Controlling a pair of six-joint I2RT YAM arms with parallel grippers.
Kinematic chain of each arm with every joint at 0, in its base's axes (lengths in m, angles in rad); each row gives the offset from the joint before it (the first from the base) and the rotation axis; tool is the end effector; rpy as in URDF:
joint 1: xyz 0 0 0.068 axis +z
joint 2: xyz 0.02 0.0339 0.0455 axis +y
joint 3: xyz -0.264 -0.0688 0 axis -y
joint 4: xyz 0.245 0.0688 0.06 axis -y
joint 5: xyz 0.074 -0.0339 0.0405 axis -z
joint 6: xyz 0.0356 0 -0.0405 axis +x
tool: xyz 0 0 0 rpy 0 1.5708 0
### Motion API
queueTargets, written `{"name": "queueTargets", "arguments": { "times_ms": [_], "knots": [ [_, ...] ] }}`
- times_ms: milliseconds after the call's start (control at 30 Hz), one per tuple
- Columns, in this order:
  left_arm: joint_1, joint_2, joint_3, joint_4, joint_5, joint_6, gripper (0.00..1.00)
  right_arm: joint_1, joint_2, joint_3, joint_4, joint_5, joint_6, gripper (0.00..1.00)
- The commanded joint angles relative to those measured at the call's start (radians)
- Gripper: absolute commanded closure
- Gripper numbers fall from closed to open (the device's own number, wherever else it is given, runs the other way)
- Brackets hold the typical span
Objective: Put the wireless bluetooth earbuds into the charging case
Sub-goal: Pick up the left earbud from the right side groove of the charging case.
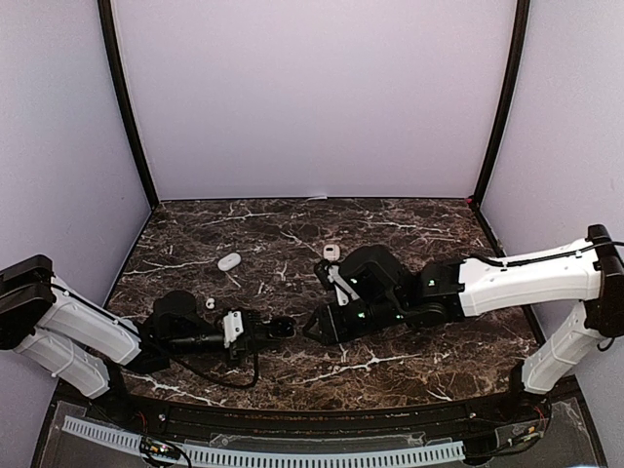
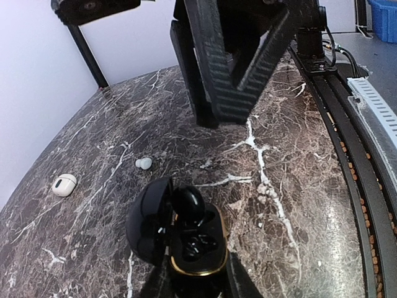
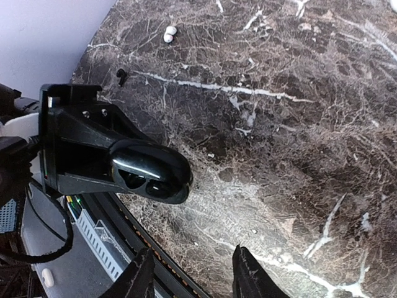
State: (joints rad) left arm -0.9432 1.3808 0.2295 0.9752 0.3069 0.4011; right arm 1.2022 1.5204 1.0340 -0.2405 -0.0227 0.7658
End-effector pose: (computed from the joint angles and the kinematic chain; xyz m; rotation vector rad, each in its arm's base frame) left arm 0.1269 -0.1933 0.1545 1.2821 1.2426 -0.6610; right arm 0.1193 0.3111 0.2429 -0.5593 2.4628 0.9599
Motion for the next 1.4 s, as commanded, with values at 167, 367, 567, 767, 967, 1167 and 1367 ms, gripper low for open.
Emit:
{"name": "queueTargets", "arguments": {
  "times_ms": [167,367,567,767,967,1167,1367],
  "knots": [
    [-0.017,0.006,0.027,-0.026,-0.013,0.026,0.89,-0.007,0.071,0.064,0.034,-0.067,0.028,0.64],
    [-0.032,0.009,0.033,-0.042,-0.029,0.043,0.89,-0.006,0.13,0.096,0.035,-0.084,0.027,0.66],
    [-0.044,0.014,0.04,-0.055,-0.049,0.056,0.89,-0.006,0.181,0.161,-0.003,-0.076,0.038,0.67],
    [-0.049,0.016,0.042,-0.058,-0.055,0.061,0.89,-0.006,0.199,0.163,0.012,-0.081,0.051,0.68],
    [-0.055,0.02,0.045,-0.06,-0.058,0.065,0.89,-0.006,0.219,0.178,-0.012,-0.054,0.059,0.72],
    [-0.061,0.026,0.048,-0.063,-0.068,0.066,0.89,-0.006,0.222,0.173,-0.01,-0.023,0.07,0.74],
    [-0.071,0.036,0.056,-0.07,-0.083,0.07,0.89,-0.006,0.222,0.17,-0.007,-0.004,0.072,0.78]
  ]
}}
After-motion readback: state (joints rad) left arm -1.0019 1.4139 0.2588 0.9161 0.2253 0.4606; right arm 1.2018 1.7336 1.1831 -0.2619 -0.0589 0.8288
